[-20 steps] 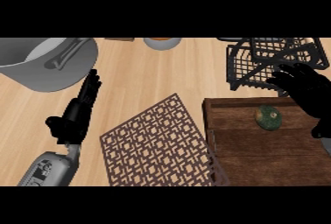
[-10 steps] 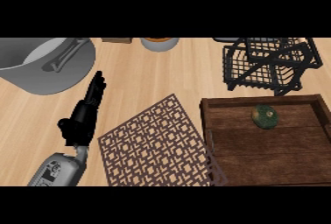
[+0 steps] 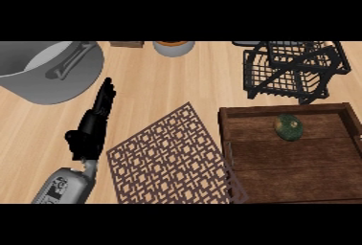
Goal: Pick the squash from the tray and place it in the tiered basket
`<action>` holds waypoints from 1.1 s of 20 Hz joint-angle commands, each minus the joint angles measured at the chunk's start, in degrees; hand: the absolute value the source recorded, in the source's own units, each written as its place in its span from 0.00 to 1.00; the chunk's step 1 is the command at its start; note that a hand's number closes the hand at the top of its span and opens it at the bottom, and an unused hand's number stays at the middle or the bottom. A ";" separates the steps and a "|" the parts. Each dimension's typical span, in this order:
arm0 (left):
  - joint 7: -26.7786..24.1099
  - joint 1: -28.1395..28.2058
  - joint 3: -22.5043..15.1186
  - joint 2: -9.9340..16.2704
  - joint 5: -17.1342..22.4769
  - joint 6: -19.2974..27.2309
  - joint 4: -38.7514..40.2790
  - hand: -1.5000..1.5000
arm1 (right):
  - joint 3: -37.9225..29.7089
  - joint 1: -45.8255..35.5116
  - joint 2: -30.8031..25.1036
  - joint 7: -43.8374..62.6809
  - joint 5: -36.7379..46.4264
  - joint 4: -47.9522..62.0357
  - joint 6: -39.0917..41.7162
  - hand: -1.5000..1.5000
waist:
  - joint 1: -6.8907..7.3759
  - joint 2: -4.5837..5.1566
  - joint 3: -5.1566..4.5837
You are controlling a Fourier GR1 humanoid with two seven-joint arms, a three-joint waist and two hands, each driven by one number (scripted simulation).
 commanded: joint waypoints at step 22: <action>1.44 1.88 -1.11 -1.07 -2.75 0.15 -2.35 0.50 | 10.02 14.66 -4.80 -34.49 45.13 -12.98 -8.53 0.00 | 0.71 0.08 -0.33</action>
